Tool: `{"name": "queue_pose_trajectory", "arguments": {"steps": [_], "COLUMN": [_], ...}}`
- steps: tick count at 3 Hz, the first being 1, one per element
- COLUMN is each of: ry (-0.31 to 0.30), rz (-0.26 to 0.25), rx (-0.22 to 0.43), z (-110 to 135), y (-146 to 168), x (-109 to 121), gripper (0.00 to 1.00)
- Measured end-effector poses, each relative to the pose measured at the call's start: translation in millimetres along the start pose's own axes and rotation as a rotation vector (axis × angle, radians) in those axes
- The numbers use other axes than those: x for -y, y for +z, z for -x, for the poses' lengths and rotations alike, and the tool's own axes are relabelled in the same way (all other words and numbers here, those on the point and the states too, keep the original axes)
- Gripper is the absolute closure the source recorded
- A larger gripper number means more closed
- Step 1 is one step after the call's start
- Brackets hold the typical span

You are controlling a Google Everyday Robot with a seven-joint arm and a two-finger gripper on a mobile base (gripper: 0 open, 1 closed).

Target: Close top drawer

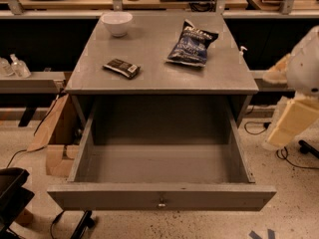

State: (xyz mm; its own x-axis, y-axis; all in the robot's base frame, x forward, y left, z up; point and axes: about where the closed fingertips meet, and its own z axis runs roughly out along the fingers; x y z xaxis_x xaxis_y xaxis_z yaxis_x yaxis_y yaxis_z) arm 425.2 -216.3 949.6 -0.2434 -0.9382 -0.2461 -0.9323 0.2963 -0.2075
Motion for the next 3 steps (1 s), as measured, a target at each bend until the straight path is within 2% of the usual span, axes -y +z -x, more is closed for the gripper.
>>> {"name": "queue_pose_trajectory", "arguments": {"steps": [1,2,3], "ry": [0.073,0.145,0.214], "rz": [0.006,0.006,0.087], "rx": [0.064,0.093,0.087], "z": [-22.6,-53.6,-85.2], "y": [26.3,60.0,118.2], "x": [-41.6,-80.5,-121.2], "gripper": [0.43,0.64,0.88]}}
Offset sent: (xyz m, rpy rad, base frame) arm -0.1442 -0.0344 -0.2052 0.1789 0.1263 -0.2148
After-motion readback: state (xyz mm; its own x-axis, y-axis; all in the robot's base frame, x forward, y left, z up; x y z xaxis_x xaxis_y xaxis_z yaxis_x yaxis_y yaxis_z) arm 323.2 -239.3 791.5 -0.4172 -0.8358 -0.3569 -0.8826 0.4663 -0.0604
